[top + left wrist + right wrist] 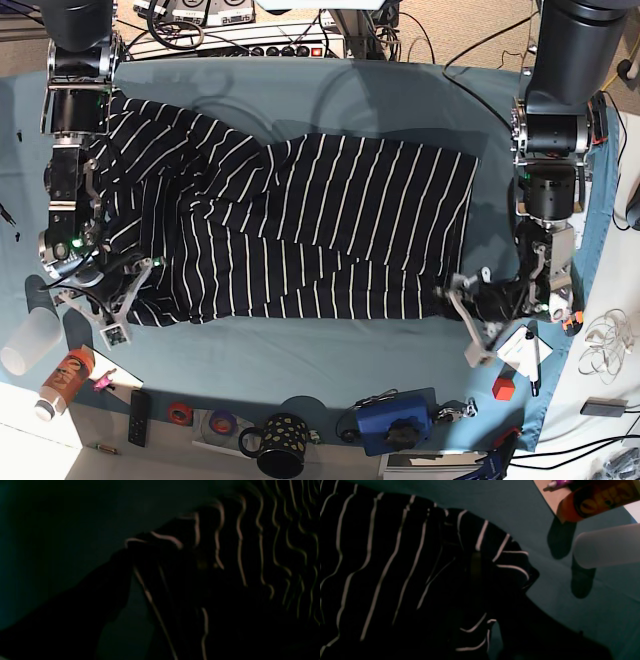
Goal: Layout the t-shirt on the table in an organized manner, then fold the t-shirt properly
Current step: 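Lower the left gripper and grasp the shirt's other end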
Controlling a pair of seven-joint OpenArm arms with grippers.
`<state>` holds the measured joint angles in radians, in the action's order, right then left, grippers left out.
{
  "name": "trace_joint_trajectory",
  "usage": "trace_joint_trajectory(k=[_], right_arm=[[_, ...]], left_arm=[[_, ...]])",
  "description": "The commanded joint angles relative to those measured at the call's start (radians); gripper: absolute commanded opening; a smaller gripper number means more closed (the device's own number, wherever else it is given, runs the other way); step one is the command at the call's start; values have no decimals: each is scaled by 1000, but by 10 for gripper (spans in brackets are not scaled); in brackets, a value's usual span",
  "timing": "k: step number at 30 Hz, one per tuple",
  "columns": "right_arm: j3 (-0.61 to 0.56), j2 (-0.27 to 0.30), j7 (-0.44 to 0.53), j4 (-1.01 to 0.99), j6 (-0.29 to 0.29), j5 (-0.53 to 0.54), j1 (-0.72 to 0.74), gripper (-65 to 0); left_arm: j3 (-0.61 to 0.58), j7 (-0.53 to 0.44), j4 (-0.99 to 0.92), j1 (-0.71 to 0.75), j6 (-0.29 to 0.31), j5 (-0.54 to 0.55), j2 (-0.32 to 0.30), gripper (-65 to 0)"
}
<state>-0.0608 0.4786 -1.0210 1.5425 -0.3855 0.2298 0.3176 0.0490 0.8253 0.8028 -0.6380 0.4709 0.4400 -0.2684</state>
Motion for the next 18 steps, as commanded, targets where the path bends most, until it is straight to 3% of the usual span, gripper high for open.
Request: trace_joint_trajectory(k=[1,3,11,13,15,18], right_arm=[[8,14,17,13,5,-3,26,-650],[8,15,18,13,5,-3,26,-650],[8,14,19,13,5,-2,26,-650],[8,14,19,13,5,-3,26,-650],[8,14,18,13,5,-3,26,-650],[8,14,18,13,5,-3,26,-650]], left_arm=[[5,-38,15,-38,-14,-11,-5,-315],[5,-48,15,-37,-47,-53,1,-315],[5,-50,13,-21,-27,-116,57,-315],[5,-58,13,-21,-54,-120,69,-320],[5,-60,13,-22,-96,-162,78,-381],[5,-60,13,-21,-179,-223,79,-567]])
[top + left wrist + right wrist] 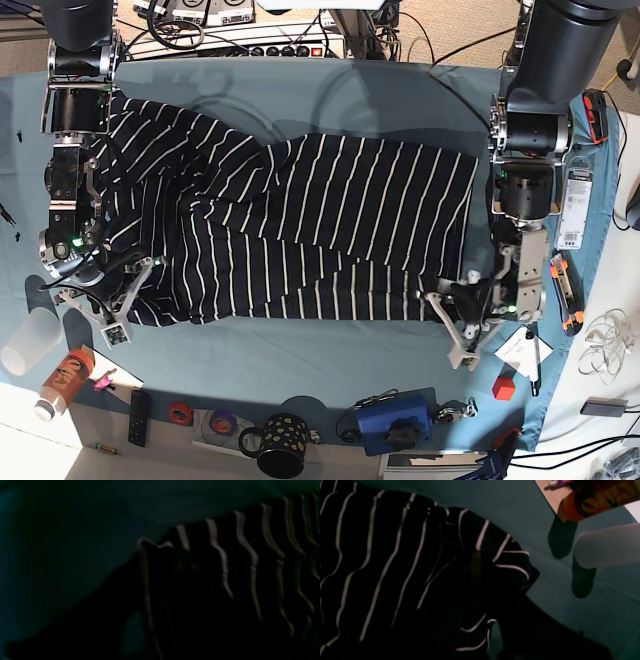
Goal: Layout the t-shirt on the table in an organized manner, then fold the t-shirt properly
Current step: 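Lower the left gripper and grasp the shirt's other end, then fold the shirt lengthwise with both grippers, pulling it into a strip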
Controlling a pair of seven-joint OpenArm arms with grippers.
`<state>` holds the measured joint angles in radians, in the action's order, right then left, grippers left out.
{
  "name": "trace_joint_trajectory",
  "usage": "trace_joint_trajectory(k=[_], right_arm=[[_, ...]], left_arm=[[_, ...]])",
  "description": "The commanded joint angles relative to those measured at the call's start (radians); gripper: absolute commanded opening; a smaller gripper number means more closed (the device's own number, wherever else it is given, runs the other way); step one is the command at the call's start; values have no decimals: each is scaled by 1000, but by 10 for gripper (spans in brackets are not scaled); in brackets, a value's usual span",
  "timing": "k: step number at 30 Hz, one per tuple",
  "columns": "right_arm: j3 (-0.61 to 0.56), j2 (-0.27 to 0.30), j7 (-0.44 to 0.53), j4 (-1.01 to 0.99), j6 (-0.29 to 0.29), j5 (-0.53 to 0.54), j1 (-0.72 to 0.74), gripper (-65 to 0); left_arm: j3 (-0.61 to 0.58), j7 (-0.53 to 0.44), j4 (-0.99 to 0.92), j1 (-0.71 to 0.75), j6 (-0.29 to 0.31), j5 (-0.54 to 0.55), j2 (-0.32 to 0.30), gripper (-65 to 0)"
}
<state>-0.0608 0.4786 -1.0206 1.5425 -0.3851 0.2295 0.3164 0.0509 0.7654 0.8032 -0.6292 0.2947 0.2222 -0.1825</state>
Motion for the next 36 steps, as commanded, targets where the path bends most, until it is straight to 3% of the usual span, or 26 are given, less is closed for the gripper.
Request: trace_joint_trajectory(k=[1,4,9,14,17,21,27,31,36], right_arm=[[8,14,18,13,5,-3,27,-650],[8,14,32,13,4,-3,27,-650],[8,14,140,13,4,-30,28,-650],[8,14,199,13,5,-43,31,-650],[8,14,200,13,10,-42,40,-650],[10,14,179,14,11,10,47,-650],[17,14,64,15,-12,143,49,-650],[74,14,4,16,-65,270,49,-650],[186,14,-137,62,-154,447,32,-650]], left_arm=[[3,0,13,-31,-17,-18,-9,-643],[3,-42,13,-34,-18,-26,-19,-650],[5,-163,13,-73,-6,-24,-43,-650],[5,-175,13,-142,-6,-20,-68,-650],[5,-106,13,-163,-5,11,-76,-650],[5,-24,13,-157,77,85,-84,-650],[5,26,14,-144,97,256,-140,-650],[25,117,15,-143,137,374,-192,-650],[129,291,15,-143,177,585,-228,-650]])
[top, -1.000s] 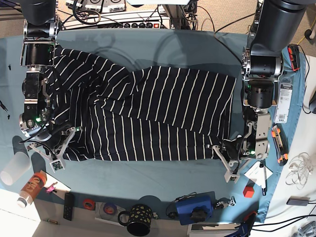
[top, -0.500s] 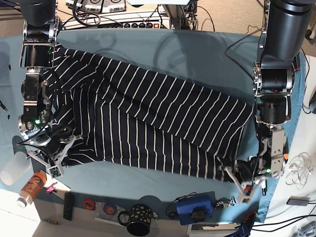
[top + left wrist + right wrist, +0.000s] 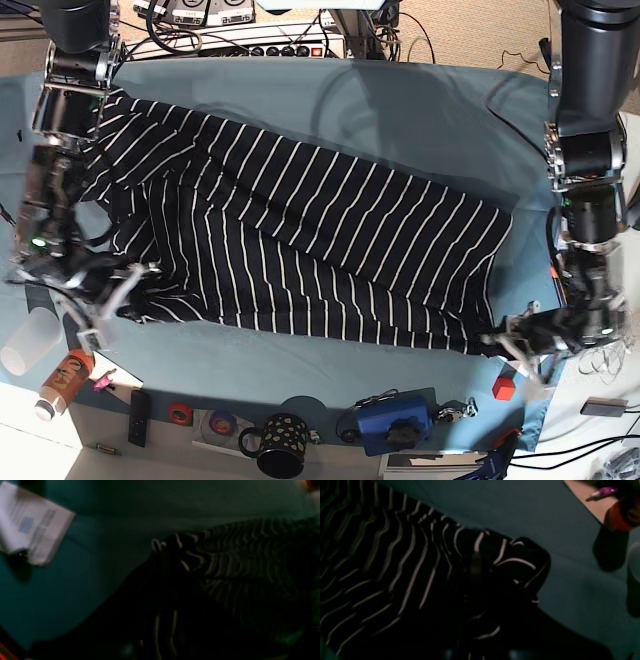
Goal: Layout the t-shirt on the table in an organized manner, then fold the t-shirt properly
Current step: 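Fold the shirt lengthwise with both grippers, pulling it into a strip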
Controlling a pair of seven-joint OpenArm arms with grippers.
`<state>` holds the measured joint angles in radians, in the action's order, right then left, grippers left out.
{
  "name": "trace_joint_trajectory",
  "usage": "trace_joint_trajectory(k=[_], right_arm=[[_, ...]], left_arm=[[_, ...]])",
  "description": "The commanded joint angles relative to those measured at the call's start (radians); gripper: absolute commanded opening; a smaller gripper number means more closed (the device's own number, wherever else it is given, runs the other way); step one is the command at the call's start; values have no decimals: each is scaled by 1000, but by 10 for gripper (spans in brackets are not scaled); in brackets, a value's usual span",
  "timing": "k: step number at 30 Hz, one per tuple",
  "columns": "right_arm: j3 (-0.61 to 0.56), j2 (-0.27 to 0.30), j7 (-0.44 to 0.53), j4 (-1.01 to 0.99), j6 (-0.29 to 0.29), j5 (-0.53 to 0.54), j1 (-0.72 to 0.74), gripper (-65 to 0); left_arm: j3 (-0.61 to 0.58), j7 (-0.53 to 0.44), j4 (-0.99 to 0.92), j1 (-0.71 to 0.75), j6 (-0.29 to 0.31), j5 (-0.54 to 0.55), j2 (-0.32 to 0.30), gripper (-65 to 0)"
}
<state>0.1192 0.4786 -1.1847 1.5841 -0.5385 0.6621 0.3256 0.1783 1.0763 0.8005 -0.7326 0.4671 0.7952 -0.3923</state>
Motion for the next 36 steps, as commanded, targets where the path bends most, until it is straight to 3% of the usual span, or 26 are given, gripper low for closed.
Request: trace_joint_trajectory(k=[1,5,13,21,27,36], right_arm=[[25,15,7,40,-17,43,15,-650],[84,15,-5,122,-32,83,-45,-650],[145,15,-36,232,-54,129,-201,-650],[349,14,-51,311,-79,205,-345,-650],[471,14,-97,310,-103,280,-421,-650],[602,14,-103,310,-101,285,-443,-650]], left_arm=[[31,30,18,-40,2,64,-21,-650],[134,233,18,-36,14,223,-18,-650],[139,253,23,63,7,282,-21,-650],[139,288,69,139,55,384,-21,-650],[139,286,143,142,64,385,-21,-650],[139,293,169,143,77,387,-60,-650]])
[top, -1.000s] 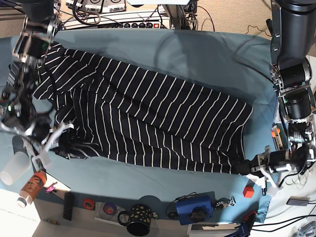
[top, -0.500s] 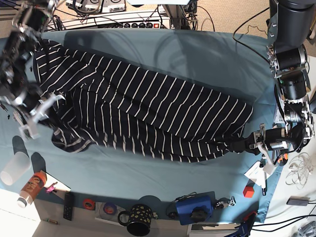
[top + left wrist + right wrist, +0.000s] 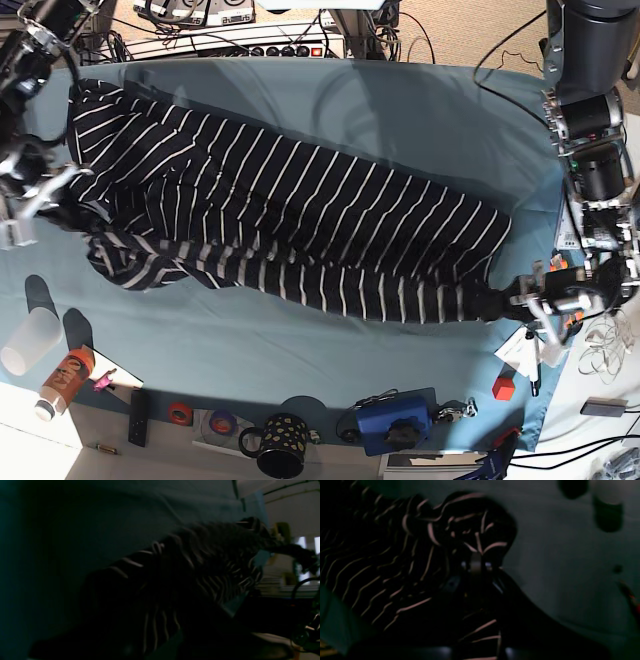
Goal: Layout the t-shirt on the table in an organized manner, then fold the t-shirt properly
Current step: 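Fold the shirt lengthwise with both grippers, pulling it into a strip, then release the shirt and raise both grippers away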
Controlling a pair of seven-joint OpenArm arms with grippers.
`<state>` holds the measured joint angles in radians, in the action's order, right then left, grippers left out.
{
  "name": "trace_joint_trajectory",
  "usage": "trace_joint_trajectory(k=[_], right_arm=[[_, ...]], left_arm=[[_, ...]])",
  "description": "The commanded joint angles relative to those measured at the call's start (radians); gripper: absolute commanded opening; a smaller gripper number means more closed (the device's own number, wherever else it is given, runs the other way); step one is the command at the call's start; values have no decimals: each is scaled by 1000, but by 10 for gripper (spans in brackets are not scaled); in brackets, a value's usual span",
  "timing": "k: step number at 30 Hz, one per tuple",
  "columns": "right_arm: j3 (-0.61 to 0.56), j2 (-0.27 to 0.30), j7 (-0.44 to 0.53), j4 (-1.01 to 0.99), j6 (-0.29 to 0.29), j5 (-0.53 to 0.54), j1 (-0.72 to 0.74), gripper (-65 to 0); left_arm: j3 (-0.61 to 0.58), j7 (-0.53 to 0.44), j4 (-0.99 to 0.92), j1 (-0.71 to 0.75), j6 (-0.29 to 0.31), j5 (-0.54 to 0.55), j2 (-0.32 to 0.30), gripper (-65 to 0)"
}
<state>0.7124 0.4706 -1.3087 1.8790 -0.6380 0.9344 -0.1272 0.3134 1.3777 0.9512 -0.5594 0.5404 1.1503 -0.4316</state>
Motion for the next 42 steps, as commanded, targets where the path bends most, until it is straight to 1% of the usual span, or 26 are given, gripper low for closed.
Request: trace_joint_trajectory(k=[1,4,7,9,11,18,22,24,26,29,33,37,40,42], right_arm=[[26,23,18,15,-2,13,10,-650],[56,23,-30,15,-2,64,7,-650],[54,23,-46,15,-11,92,-21,-650],[55,23,-56,15,-14,110,-46,-650],[55,23,-86,15,-13,122,-67,-650],[55,23,-88,16,-13,124,-115,-650],[55,23,-88,16,-13,124,-148,-650],[55,23,-88,16,-13,124,-169,-650],[55,23,-88,16,-13,124,-190,-650],[58,23,-88,16,-13,118,-221,-650],[111,20,-88,16,-3,101,-244,-650],[183,0,-88,15,-1,116,-244,-650],[183,-15,-88,15,-2,117,-244,-650],[176,-31,-88,15,-6,121,-244,-650]], left_arm=[[4,-9,19,-31,4,32,-33,-650],[4,-8,19,-28,4,32,-67,-650],[4,-8,19,-16,4,32,-90,-650],[4,-8,19,-2,4,33,-94,-650],[4,-8,19,18,4,32,-95,-650],[4,-5,19,95,11,71,-94,-650],[4,-4,19,114,11,77,-84,-650],[4,-5,19,116,13,76,-72,-650],[4,-5,19,116,31,76,-58,-650],[3,-5,19,116,31,68,-36,-650],[3,-5,19,116,30,25,-11,-650],[3,-5,19,116,30,24,-15,-650],[3,11,19,116,31,24,-14,-650],[3,19,19,116,51,25,-14,-650]])
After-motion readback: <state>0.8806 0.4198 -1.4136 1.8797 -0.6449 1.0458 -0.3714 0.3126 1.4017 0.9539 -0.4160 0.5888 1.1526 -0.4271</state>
